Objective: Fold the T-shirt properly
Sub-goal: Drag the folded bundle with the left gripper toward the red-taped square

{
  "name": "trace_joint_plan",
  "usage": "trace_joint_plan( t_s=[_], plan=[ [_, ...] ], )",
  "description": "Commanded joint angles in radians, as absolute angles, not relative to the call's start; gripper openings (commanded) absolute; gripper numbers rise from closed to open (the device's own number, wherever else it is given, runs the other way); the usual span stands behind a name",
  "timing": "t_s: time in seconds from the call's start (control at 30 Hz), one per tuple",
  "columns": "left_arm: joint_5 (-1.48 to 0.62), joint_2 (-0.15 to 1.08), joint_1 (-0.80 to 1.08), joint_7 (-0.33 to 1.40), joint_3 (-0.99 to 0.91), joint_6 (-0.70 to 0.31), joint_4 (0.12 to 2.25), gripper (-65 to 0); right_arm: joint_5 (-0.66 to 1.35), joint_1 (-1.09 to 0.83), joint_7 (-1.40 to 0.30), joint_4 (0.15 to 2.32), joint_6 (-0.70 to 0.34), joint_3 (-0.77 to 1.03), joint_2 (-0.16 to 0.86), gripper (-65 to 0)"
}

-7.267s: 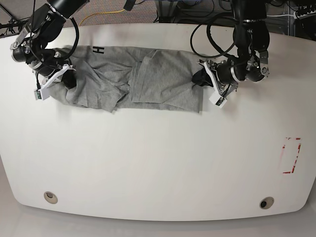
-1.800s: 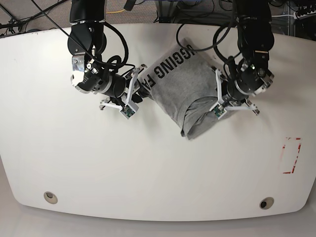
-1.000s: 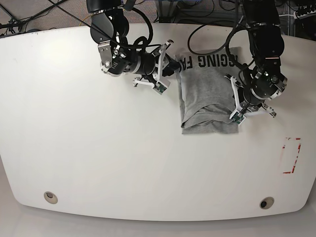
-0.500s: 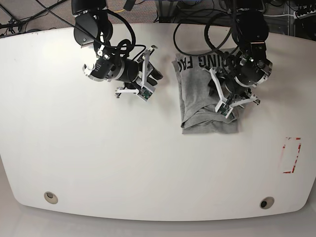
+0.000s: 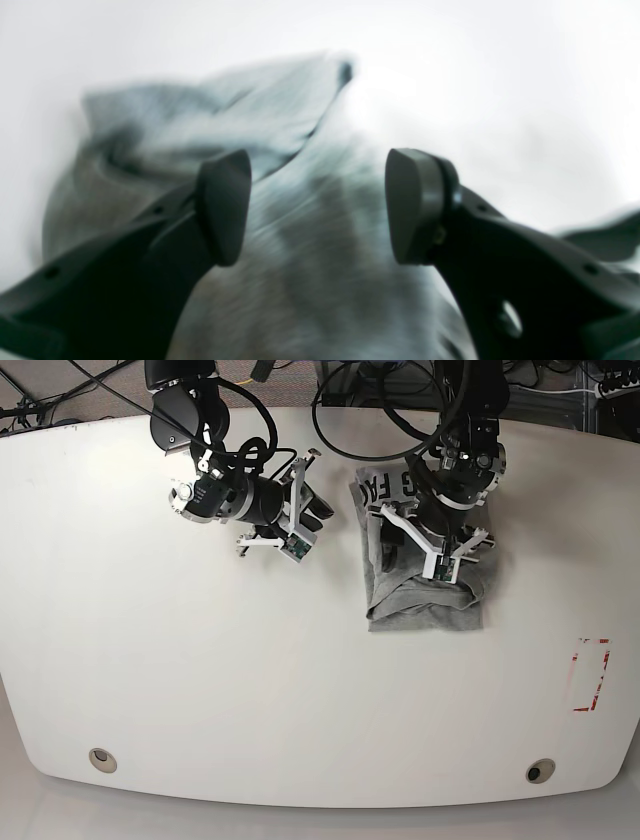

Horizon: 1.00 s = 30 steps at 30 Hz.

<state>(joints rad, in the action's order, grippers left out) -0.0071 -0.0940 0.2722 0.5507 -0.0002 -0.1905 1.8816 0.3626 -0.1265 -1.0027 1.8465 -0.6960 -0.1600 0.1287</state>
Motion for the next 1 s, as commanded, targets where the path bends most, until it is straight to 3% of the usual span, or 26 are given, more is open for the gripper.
trace_joint_plan(
  t_s=[0.0,0.23,0.57,0.73,0.97],
  plan=[
    [-0.008,-0.094,0.274,0.496,0.002,-0.168,1.84,-26.0,0.377,-0.114,-0.981,1.867,-0.698,-0.159,0.13,-52.0],
    [-0.008,-0.021,0.275,0.481,0.001,-0.171,1.704,-26.0,0.377,-0.108,-0.981,1.867,-0.698,-0.157,0.136,-52.0],
    [-0.015,0.255,0.189,0.486,-0.001,-0.189,1.541,-25.8,0.377,-0.107,-0.98,1.87,-0.698,-0.157,0.136,-52.0],
    [-0.015,0.371,0.151,0.486,-0.09,-0.318,1.458,-25.8,0.377,-0.114,-0.98,1.874,-0.698,-0.099,0.13,-52.0],
    [-0.008,0.446,0.111,0.486,-0.38,-0.547,1.339,-25.8,0.377,-0.114,-0.98,1.874,-0.698,-0.021,0.136,-52.0]
  ],
)
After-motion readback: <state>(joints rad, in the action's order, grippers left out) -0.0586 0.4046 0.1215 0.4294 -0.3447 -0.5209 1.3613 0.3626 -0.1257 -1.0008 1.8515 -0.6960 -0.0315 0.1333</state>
